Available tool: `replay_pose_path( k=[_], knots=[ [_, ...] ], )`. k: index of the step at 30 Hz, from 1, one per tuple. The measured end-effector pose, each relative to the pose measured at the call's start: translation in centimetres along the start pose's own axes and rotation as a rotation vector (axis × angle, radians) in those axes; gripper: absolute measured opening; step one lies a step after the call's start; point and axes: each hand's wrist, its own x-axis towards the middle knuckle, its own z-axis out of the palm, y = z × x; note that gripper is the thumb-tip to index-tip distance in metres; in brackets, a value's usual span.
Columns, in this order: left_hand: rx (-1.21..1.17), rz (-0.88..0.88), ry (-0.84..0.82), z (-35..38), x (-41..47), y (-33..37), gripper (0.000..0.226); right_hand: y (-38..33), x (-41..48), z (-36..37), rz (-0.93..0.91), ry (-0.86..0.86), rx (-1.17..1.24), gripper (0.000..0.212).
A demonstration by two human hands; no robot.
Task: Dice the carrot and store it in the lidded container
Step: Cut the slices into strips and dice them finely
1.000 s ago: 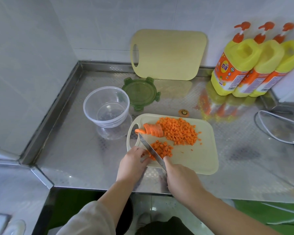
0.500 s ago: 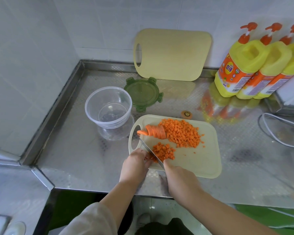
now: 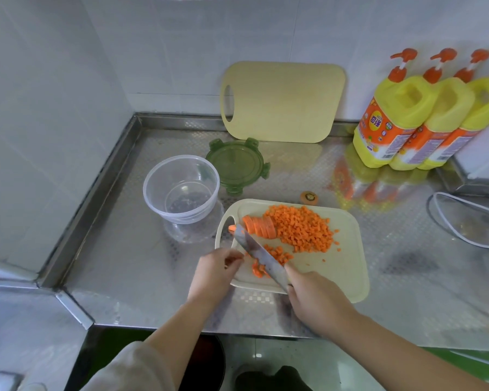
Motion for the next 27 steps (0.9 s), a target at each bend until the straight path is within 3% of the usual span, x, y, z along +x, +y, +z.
replay_pose_path(
  k=[3,7,18,23,27],
  knots=[
    [-0.093,-0.066,0.158,-1.3,0.5,-0.2,0.011,-0.9,-0.2,0.2,-0.032,-0.023,-0.04,0.018],
    [-0.075,-0.052,0.193,-2.2,1.1,0.0,0.014,-0.9,0.0,1.0,-0.016,-0.04,-0.048,0.023],
    [0.094,0.111,0.066,-1.0,6.1,2.7,0.02,3.6,0.2,-0.2,0.082,-0.018,-0.018,0.018],
    [0.324,0.031,-0.122,-1.3,8.1,3.3,0.04,5.3,0.1,-1.5,0.081,-0.001,-0.053,0.015],
    [0.544,0.111,-0.182,-1.5,8.2,3.4,0.049,6.2,0.1,-2.3,0.031,-0.012,-0.079,0.015]
  ],
)
